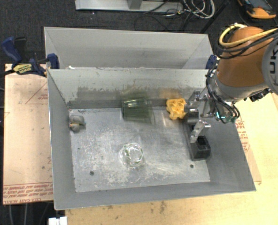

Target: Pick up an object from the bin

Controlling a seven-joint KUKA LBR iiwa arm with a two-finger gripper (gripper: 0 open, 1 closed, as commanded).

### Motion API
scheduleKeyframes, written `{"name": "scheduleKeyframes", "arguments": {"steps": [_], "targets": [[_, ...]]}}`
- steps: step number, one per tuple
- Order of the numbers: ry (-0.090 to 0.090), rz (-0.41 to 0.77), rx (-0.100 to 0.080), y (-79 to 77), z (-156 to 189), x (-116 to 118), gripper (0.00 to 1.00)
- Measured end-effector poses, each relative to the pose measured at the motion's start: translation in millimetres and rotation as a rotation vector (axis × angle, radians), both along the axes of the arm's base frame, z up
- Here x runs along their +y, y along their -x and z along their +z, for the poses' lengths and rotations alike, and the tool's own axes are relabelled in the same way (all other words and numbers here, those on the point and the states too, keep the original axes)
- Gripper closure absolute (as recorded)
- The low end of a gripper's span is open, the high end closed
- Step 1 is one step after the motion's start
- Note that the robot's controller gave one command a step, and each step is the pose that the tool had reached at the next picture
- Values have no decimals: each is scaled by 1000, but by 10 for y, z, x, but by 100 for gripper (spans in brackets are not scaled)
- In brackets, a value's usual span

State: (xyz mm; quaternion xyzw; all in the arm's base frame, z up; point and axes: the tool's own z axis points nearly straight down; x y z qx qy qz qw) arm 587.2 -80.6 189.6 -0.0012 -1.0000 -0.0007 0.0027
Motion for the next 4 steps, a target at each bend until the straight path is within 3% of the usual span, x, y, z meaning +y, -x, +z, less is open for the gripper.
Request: {"name": "scheduleKeyframes", "arguments": {"steps": [1,2,3,4], "targets": [[1,2,-7,-17,39,3,0],[1,-85,-15,-384,-649,-94,0],[1,-14,-8,-558,-729,-109,0],[1,-295,-7,-525,-661,-53,0]]}}
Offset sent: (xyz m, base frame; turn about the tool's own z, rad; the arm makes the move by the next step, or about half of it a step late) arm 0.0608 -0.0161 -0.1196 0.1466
